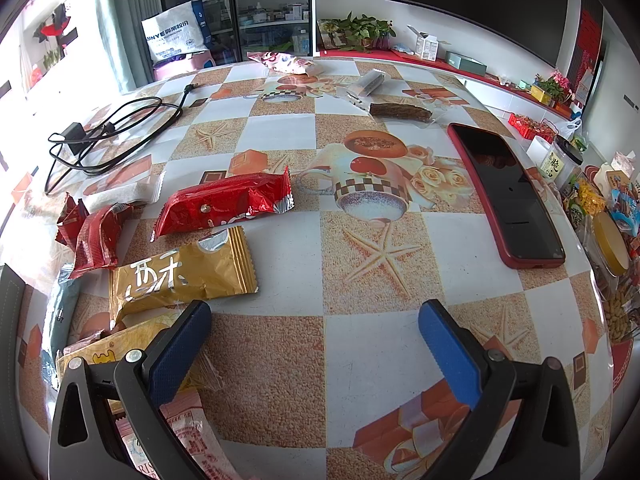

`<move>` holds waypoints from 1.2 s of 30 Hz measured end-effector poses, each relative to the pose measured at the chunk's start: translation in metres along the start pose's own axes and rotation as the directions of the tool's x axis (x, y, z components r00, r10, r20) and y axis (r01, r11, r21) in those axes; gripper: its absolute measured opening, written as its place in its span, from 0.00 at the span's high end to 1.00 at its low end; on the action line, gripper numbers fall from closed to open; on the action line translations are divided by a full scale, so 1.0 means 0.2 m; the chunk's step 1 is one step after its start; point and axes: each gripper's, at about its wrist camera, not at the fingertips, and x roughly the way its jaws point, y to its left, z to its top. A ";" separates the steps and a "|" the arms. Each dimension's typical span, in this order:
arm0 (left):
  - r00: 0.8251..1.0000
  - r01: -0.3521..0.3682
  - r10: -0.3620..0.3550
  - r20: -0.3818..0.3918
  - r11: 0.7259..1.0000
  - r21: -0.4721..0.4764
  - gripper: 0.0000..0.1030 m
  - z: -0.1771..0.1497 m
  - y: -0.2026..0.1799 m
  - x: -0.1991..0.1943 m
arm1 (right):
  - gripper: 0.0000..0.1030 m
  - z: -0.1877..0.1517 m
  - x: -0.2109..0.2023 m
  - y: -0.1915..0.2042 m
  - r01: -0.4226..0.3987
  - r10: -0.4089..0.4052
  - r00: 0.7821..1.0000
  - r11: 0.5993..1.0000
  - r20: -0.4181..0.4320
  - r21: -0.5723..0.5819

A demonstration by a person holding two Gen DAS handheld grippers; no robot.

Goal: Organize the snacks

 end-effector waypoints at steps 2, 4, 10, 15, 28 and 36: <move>1.000 -0.008 0.008 0.000 1.000 -0.007 0.00 0.00 0.00 0.00 | 0.00 0.02 0.01 0.00 -0.001 0.001 1.000 1.000 -0.023 0.001; 1.000 -0.012 0.012 -0.001 1.000 -0.013 0.00 0.00 -0.01 -0.02 | 0.00 0.04 0.01 -0.01 -0.008 0.008 0.999 1.000 -0.035 0.001; 1.000 -0.018 0.018 -0.015 1.000 -0.011 0.00 0.01 -0.03 0.00 | 0.00 0.13 0.03 -0.01 -0.023 0.023 0.998 1.000 -0.063 0.003; 0.999 0.000 0.001 -0.034 0.999 0.036 0.00 0.02 -0.06 0.01 | 0.00 0.18 0.05 0.00 -0.021 0.022 0.995 1.000 -0.094 0.005; 0.925 0.093 -0.042 -0.378 0.989 0.118 0.00 0.17 -0.13 0.09 | 0.00 0.21 0.08 -0.02 -0.023 0.024 0.993 1.000 -0.113 0.005; 0.879 0.125 -0.030 -0.476 0.977 0.171 0.00 0.30 -0.14 0.13 | 0.00 0.10 0.04 -0.01 -0.031 0.031 0.997 1.000 -0.069 0.002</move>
